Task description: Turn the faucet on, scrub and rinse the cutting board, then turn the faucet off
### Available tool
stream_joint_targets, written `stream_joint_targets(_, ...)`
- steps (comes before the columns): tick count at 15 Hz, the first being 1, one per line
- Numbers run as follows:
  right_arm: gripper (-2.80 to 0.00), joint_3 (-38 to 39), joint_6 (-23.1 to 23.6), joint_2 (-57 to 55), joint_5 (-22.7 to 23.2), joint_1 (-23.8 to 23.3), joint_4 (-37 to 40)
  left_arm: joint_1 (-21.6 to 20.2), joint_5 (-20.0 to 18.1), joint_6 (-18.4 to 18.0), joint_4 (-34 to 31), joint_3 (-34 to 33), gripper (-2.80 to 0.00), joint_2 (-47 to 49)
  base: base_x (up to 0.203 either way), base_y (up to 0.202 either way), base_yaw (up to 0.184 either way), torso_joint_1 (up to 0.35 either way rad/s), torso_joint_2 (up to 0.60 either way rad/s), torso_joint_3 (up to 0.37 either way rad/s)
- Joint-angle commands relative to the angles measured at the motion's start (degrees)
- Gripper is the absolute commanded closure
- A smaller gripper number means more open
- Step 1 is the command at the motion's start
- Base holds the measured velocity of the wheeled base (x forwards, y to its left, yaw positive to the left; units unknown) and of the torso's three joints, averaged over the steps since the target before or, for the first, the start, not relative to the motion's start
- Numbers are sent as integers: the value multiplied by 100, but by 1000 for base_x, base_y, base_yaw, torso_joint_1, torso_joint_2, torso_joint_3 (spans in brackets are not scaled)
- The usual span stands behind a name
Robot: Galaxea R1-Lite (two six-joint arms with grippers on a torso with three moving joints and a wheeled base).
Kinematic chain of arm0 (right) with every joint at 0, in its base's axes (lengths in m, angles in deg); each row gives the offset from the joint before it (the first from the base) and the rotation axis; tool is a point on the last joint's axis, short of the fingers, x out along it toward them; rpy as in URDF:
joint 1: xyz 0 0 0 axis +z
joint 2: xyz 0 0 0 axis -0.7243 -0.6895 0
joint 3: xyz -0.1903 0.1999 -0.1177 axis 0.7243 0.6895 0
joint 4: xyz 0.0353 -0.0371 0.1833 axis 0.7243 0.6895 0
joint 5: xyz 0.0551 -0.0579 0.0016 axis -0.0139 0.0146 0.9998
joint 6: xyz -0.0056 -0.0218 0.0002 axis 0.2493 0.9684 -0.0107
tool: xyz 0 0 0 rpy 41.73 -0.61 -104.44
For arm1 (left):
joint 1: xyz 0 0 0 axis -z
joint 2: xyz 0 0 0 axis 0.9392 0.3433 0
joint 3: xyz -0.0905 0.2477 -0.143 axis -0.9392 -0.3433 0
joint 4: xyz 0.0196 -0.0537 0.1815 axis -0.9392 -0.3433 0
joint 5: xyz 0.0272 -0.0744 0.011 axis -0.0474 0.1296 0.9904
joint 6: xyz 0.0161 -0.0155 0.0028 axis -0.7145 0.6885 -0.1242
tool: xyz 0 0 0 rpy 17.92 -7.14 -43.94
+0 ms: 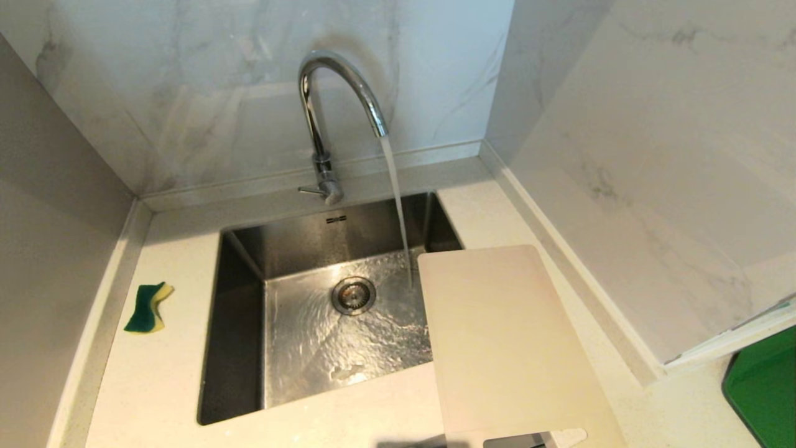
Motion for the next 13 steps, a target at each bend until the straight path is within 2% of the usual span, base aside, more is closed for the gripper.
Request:
stream_joint_targets(1,0,7,41,0,22,4,-11,4,-1,0,5,-9,0,9,0,0,0,0,0,0)
stream_joint_targets(13,0,0,2,0,4,4,-9,4,-1,0,5,-9,0,9,0,0,0,0,0,0)
